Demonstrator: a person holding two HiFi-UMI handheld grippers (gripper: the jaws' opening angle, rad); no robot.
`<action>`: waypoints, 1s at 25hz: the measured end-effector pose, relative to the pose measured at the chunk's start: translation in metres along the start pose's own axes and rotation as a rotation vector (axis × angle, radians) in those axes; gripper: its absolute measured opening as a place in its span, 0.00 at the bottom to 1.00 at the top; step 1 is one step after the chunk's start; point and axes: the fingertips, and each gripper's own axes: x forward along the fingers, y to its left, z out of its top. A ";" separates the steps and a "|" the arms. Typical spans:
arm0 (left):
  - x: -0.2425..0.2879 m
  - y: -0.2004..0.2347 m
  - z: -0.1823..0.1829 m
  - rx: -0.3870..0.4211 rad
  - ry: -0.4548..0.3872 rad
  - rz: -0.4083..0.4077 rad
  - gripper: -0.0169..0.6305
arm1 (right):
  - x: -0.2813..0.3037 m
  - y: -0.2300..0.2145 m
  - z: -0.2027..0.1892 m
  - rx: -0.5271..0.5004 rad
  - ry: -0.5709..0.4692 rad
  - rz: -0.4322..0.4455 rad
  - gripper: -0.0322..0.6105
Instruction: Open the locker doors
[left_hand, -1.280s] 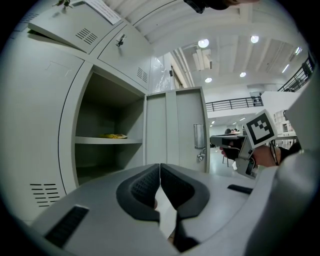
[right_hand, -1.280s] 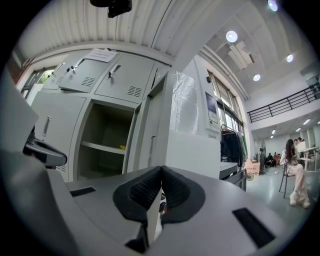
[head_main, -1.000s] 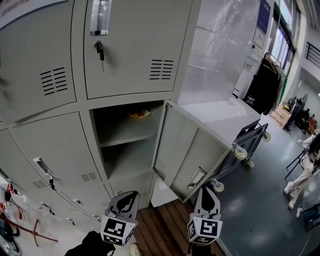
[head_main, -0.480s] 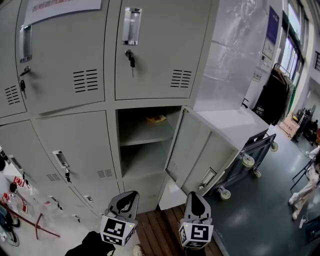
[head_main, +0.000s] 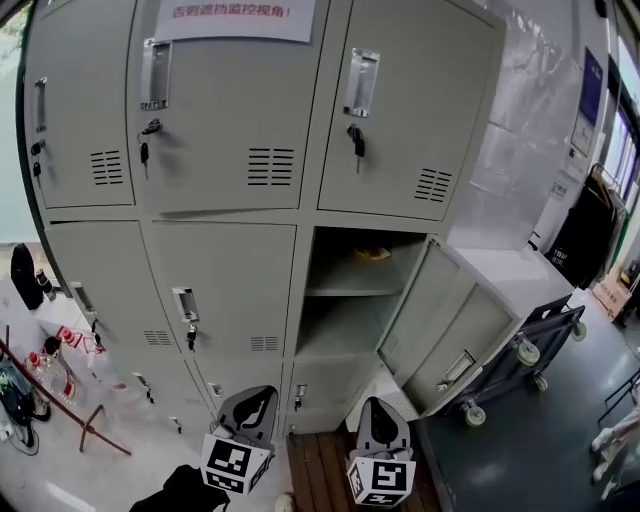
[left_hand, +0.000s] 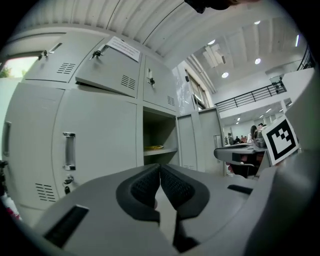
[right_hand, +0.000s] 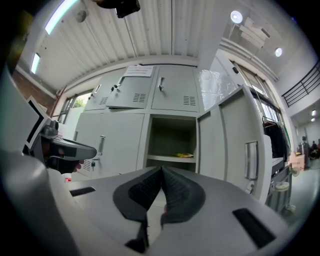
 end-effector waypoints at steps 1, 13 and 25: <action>-0.008 0.006 0.000 0.000 -0.002 0.016 0.06 | 0.001 0.010 0.001 0.000 -0.002 0.020 0.08; -0.111 0.062 -0.007 -0.008 0.004 0.208 0.06 | -0.014 0.133 0.012 0.052 -0.068 0.250 0.08; -0.163 0.070 -0.017 -0.017 0.016 0.270 0.06 | -0.041 0.180 -0.003 0.009 -0.025 0.342 0.08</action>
